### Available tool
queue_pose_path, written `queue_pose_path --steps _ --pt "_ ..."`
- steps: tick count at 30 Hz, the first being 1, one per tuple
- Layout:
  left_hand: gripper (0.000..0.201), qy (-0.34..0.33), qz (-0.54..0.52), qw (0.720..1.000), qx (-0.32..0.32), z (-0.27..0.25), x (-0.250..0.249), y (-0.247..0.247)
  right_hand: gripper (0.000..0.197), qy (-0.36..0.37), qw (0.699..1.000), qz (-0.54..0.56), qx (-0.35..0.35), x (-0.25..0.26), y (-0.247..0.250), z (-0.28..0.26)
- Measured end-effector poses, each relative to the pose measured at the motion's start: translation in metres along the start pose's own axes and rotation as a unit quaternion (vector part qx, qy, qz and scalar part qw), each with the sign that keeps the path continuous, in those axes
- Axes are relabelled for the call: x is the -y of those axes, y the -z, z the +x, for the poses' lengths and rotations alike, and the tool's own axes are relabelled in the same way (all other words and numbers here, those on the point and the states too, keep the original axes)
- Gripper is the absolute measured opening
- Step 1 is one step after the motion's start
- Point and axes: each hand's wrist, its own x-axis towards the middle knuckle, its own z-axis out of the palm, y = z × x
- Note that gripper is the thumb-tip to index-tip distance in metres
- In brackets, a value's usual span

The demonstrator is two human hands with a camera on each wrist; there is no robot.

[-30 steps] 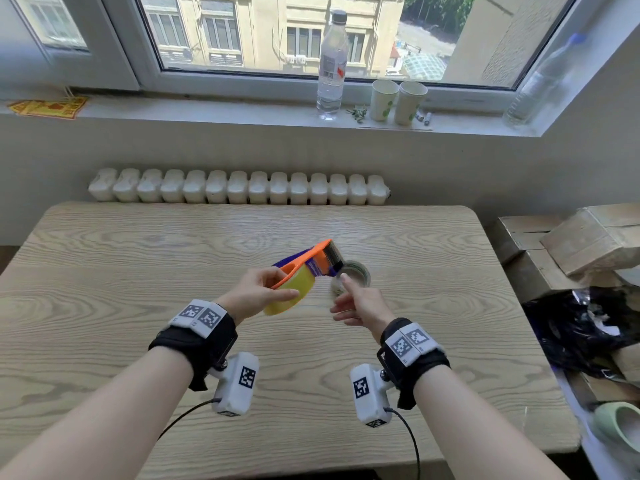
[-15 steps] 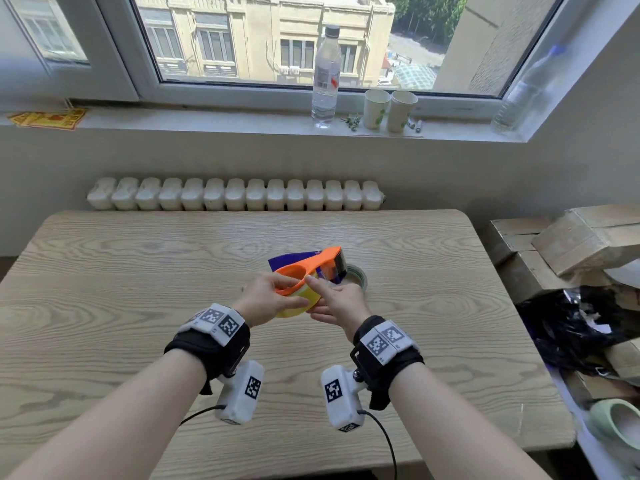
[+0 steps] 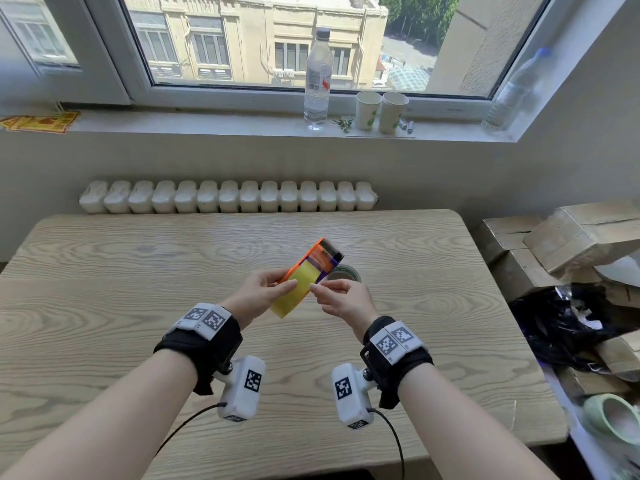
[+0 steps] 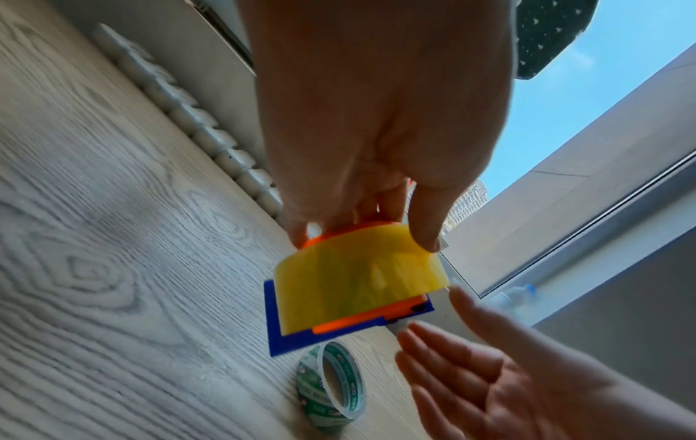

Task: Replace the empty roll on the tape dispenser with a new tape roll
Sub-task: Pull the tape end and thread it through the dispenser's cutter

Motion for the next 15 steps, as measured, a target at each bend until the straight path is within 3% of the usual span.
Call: queue_pose_path --steps 4,8,10,15 --pt "0.019 0.034 -0.052 0.998 0.0 0.003 -0.001 0.004 0.058 0.019 0.997 -0.063 -0.037 -0.008 0.013 0.007" --pt "0.022 0.057 -0.098 0.993 0.036 0.003 -0.003 0.009 0.07 0.003 0.997 -0.069 -0.016 -0.014 0.017 0.014" --pt "0.023 0.065 -0.126 0.988 0.053 0.002 -0.005 0.01 0.067 0.003 0.998 -0.055 -0.006 -0.017 0.017 0.017" --pt "0.026 0.078 -0.174 0.979 0.066 0.004 -0.007 0.006 0.038 0.005 0.999 -0.036 0.003 -0.016 0.017 0.016"
